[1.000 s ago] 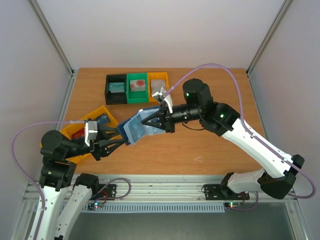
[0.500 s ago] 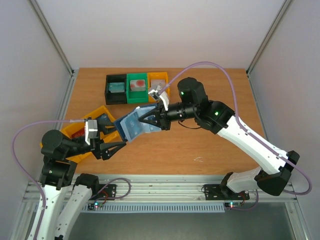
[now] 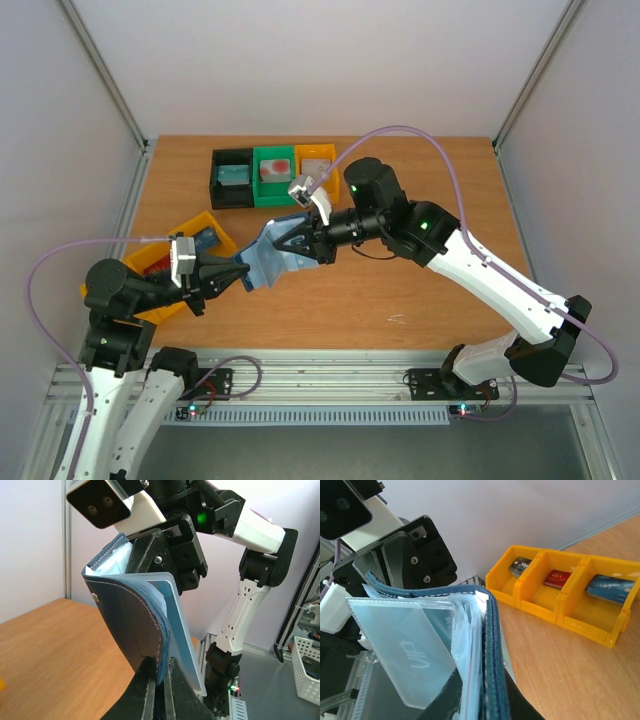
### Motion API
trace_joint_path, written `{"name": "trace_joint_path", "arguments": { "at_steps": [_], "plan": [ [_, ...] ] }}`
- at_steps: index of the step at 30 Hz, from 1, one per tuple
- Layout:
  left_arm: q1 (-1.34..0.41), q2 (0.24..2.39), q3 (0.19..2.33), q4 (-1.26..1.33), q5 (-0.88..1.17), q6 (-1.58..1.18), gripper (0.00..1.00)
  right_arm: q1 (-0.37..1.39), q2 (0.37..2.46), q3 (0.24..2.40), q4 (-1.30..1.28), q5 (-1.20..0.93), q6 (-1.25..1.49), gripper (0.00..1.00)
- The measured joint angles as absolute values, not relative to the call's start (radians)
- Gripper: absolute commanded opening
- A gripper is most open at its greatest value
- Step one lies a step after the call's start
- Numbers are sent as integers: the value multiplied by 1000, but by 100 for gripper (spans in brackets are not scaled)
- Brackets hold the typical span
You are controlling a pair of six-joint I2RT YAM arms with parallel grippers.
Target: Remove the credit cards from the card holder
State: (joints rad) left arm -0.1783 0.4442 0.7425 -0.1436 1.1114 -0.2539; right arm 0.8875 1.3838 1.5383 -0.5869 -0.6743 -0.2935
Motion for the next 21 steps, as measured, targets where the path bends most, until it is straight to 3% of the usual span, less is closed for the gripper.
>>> {"name": "trace_joint_path", "arguments": {
  "at_steps": [1, 3, 7, 13, 21],
  "plan": [
    [-178, 444, 742, -142, 1110, -253, 7, 888, 1384, 1538, -588, -677, -294, 1],
    [-178, 444, 742, -146, 1100, -249, 28, 888, 1384, 1538, -588, -680, -294, 1],
    [-178, 445, 742, -175, 1051, -230, 41, 892, 1384, 1538, -588, -684, -294, 1],
    [-178, 447, 742, -202, 1031, -218, 37, 904, 1393, 1546, -588, -683, -294, 1],
    [-178, 447, 742, -208, 1015, -209, 44, 939, 1427, 1587, -591, -679, -294, 1]
  ]
}}
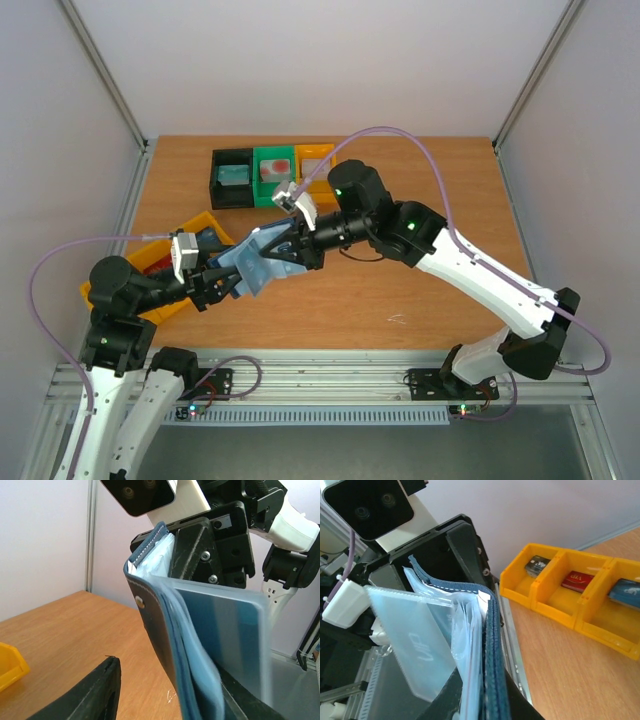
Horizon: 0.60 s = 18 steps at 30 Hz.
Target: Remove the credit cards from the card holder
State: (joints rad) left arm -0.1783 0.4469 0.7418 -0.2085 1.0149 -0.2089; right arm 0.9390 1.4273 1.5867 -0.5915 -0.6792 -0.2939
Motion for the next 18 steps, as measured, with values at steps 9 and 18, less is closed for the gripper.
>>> {"name": "trace_joint_path", "arguments": {
  "at_steps": [9, 18],
  "plan": [
    [-177, 447, 735, -244, 993, -204, 0, 966, 1489, 1615, -590, -697, -303, 45],
    [-179, 488, 849, -554, 770, 100, 0, 950, 1391, 1513, -607, -535, -316, 69]
  ]
}}
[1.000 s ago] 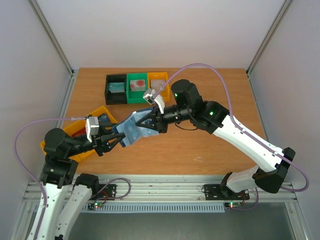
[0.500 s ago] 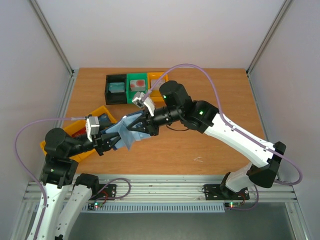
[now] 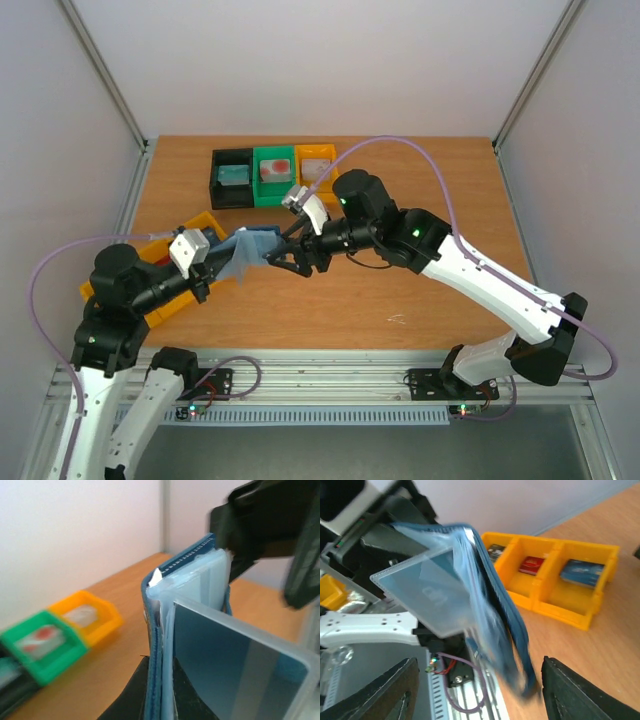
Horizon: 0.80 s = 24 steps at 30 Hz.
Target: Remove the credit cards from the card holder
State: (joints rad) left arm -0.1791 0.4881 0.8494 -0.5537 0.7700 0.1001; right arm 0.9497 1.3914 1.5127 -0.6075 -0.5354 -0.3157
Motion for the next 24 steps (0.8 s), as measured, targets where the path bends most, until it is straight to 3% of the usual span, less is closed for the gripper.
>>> {"name": "trace_joint_path", "arguments": {
  "at_steps": [7, 12, 15, 24],
  "plan": [
    [-179, 564, 965, -728, 380, 540, 0, 946, 1383, 1495, -639, -454, -312, 81],
    [-179, 602, 995, -793, 261, 642, 0, 946, 1385, 1492, -628, -453, -307, 87],
    [-179, 605, 1011, -830, 287, 612, 0, 946, 1392, 1492, -609, -459, -297, 98],
    [-179, 617, 1092, -860, 533, 358, 0, 946, 1413, 1473, -545, -491, -276, 98]
  ]
}}
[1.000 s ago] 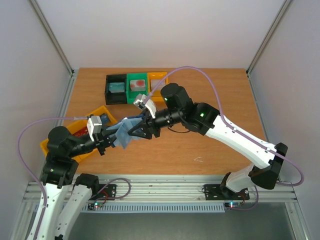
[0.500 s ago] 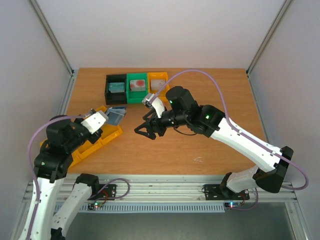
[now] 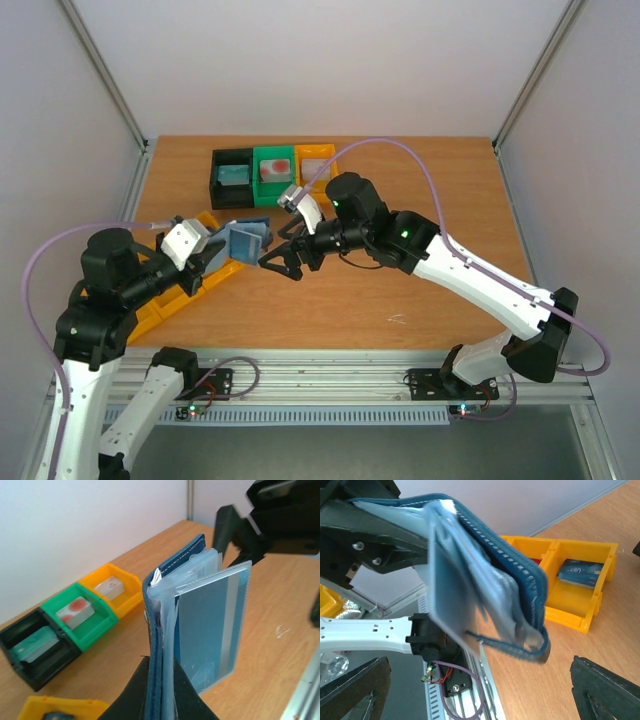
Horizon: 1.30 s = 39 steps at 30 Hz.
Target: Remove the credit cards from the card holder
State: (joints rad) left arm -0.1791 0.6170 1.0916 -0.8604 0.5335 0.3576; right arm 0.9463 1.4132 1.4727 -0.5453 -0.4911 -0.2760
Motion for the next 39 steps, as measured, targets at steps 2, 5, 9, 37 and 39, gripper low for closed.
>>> {"name": "trace_joint_path", "arguments": {
  "at_steps": [2, 5, 9, 37, 39],
  "plan": [
    [-179, 617, 1096, -866, 571, 329, 0, 946, 1413, 1459, -521, -498, -266, 99],
    [-179, 617, 1098, -868, 635, 292, 0, 946, 1418, 1449, -494, -506, -254, 98],
    [-178, 617, 1098, -866, 747, 234, 0, 946, 1422, 1448, -460, -524, -248, 65],
    [-158, 516, 926, -686, 641, 96, 46, 965, 1536, 1679, -1007, 137, -76, 1],
    [-160, 511, 894, -601, 799, 42, 39, 982, 1542, 1679, -1011, 131, -80, 1]
  ]
}}
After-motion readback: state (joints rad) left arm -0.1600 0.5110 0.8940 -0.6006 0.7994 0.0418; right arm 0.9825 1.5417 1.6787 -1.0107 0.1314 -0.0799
